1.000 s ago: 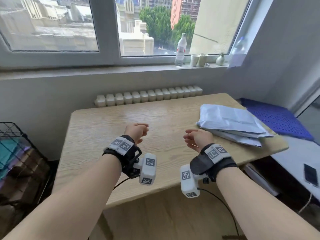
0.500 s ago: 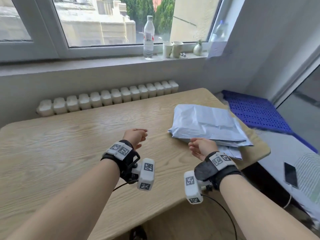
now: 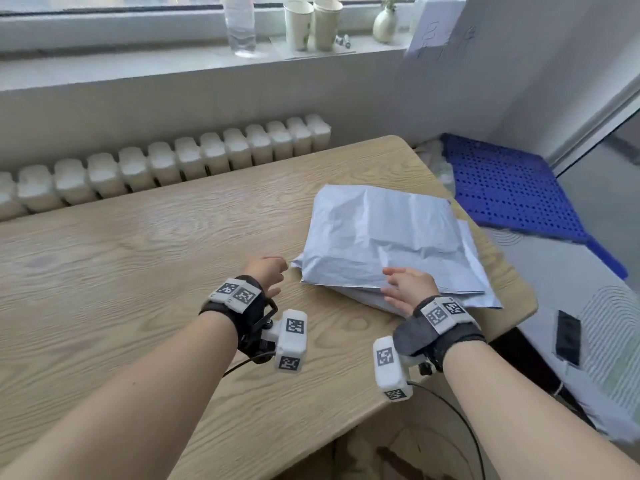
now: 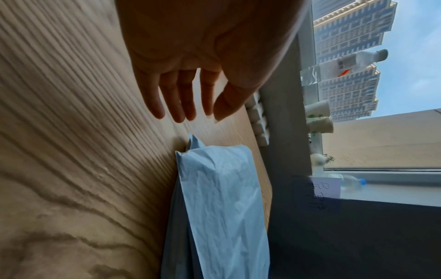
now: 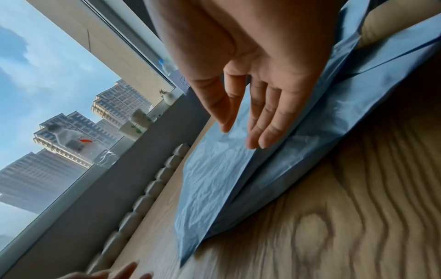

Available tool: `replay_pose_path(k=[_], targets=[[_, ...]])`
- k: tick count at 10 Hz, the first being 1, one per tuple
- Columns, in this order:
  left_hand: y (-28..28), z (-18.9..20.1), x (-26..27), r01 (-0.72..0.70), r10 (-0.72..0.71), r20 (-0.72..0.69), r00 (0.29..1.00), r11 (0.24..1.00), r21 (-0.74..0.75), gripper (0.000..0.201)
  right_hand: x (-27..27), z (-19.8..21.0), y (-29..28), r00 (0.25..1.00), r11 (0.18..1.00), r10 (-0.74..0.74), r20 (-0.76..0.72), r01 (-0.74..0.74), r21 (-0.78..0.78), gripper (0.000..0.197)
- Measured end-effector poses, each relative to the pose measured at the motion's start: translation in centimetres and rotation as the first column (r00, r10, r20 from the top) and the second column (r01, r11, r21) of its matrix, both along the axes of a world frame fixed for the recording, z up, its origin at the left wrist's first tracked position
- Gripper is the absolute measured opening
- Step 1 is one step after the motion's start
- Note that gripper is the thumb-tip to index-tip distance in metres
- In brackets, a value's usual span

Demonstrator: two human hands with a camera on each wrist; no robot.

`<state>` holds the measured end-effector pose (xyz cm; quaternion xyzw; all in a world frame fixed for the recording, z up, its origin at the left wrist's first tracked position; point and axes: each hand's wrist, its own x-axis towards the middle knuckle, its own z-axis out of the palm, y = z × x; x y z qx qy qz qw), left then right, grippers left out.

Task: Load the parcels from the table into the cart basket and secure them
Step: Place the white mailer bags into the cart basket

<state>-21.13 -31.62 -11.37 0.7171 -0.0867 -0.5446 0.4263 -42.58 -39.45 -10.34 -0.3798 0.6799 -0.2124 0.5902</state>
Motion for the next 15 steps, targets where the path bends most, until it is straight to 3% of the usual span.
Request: replay_pose_path(k=[1,3,4,5,6,7,8,9,10,11,13,15], targets=[[-1.1,-1.6,-0.9,-0.065,0.069,-0.038,0.997,0.992,0.109,0.012,-0.1,-0.7,-2.1,0.998,0.999,0.043,0.036,-0.044,0.028,0.025],[-3.2,-1.3,-3.1,-0.103,0.115,-0.064,0.991,0.981,0.164,0.02,0.0,-0.7,-5.9,0.988,0.987,0.129,0.079,-0.136,0.088,0.021],[-4.5,-1.1,-4.2,-0.15,0.157,-0.028,0.987,0.974,0.171,0.008,-0.1,-0.9,-7.7,0.98,0.977,0.187,0.066,-0.193,0.092,0.02],[-6.2,0.5,-4.9,-0.158,0.16,-0.004,0.987,0.977,0.141,0.013,-0.3,-0.6,-9.1,0.937,0.938,0.347,0.037,-0.346,-0.028,0.012],[-8.5,3.3,-4.9,-0.185,0.187,-0.035,0.982,0.981,0.055,0.018,-0.1,0.6,-10.5,0.79,0.774,0.613,-0.018,-0.605,-0.186,0.037],[-10.8,6.7,-5.0,-0.205,0.201,-0.077,0.977,0.977,-0.055,0.018,0.6,1.7,-11.9,0.545,0.506,0.82,-0.177,-0.833,-0.223,0.081],[-12.4,9.9,-5.1,-0.232,0.217,-0.106,0.97,0.958,-0.169,0.019,1.6,2.8,-13.0,0.321,0.293,0.833,-0.451,-0.947,-0.132,0.088],[-13.0,12.8,-5.1,-0.265,0.243,-0.113,0.963,0.929,-0.26,0.02,2.4,4.7,-14.1,0.437,0.377,0.717,-0.542,-0.898,-0.226,0.008],[-12.9,14.6,-4.4,-0.341,0.319,-0.12,0.94,0.881,-0.327,0.023,2.8,7.7,-15.6,0.523,0.435,0.594,-0.611,-0.848,-0.303,0.017],[-12.2,15.5,-3.0,-0.426,0.413,-0.115,0.903,0.834,-0.35,0.034,3.1,10.7,-17.1,0.633,0.478,0.512,-0.581,-0.772,-0.42,0.025],[-10.0,15.3,-0.6,-0.472,0.506,0.026,0.862,0.821,-0.321,0.02,5.2,14.8,-18.4,0.844,0.624,0.445,-0.299,-0.532,-0.572,0.022],[-7.5,15.3,1.0,-0.5,0.539,0.094,0.837,0.823,-0.268,0.008,8.2,16.8,-16.2,0.846,0.666,0.517,-0.132,-0.494,-0.558,0.021]])
